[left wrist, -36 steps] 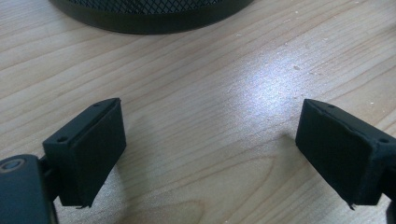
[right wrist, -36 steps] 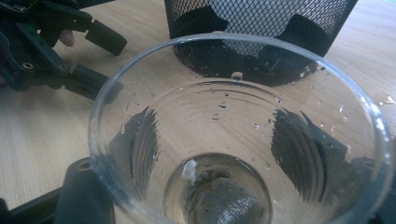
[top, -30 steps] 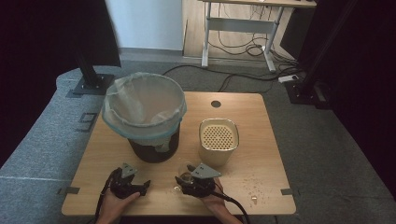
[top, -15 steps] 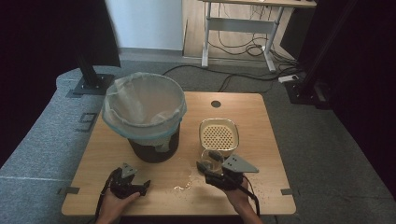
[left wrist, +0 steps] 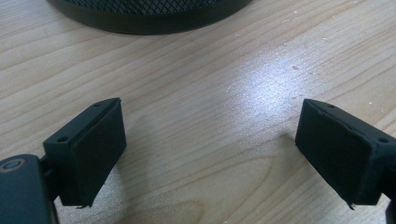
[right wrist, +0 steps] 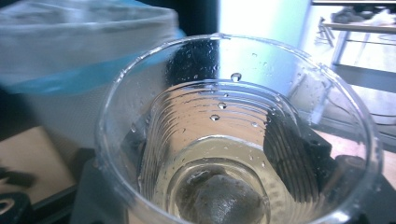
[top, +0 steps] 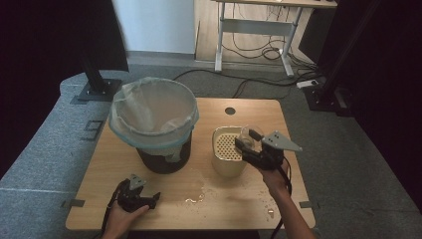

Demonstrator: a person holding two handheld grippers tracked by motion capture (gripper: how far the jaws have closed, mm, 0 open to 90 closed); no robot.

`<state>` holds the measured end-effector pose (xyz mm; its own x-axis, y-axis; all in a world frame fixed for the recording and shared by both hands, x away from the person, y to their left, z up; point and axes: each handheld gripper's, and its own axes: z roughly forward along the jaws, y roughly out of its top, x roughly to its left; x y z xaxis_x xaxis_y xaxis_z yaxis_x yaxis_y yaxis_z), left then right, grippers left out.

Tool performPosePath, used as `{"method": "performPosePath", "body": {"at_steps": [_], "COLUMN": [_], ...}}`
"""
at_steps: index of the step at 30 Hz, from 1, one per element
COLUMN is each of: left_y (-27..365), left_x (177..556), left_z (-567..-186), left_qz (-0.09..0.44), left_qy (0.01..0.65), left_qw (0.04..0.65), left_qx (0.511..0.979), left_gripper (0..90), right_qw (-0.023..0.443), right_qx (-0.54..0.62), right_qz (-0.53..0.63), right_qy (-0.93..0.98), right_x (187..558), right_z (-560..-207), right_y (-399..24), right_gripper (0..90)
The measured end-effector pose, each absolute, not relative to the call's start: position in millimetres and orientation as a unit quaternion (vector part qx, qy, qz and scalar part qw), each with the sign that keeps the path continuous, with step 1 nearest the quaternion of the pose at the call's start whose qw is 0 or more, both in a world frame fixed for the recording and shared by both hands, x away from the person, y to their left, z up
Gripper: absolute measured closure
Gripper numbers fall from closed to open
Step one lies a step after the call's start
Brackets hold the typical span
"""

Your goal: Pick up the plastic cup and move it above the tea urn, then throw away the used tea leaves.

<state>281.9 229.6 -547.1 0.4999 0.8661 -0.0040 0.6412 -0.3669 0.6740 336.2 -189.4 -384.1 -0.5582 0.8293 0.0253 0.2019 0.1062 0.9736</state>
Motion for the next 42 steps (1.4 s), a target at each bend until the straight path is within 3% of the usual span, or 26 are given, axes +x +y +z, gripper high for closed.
{"method": "performPosePath", "body": {"at_steps": [7,20,32,42], "left_y": [230,230,230,230], "left_x": [282,282,282,281], "left_z": [-547,-547,-547,-547], "left_qz": [0.178,0.179,0.177,0.177], "left_qy": [0.466,0.466,0.464,0.464], "left_qw": [0.314,0.315,0.315,0.317], "left_qx": [0.808,0.807,0.809,0.808], "left_gripper": [8.1,8.1,8.2,8.2], "right_qw": [0.278,0.300,0.396,0.448], "right_qx": [0.407,0.405,0.325,0.280], "right_qz": [0.534,0.508,0.380,0.283], "right_qy": [0.687,0.698,0.770,0.800], "right_x": [376,387,394,402], "right_z": [-385,-383,-372,-377], "right_y": [-196,-194,-170,-163], "right_gripper": [38.5,38.5,38.5,38.6]}}
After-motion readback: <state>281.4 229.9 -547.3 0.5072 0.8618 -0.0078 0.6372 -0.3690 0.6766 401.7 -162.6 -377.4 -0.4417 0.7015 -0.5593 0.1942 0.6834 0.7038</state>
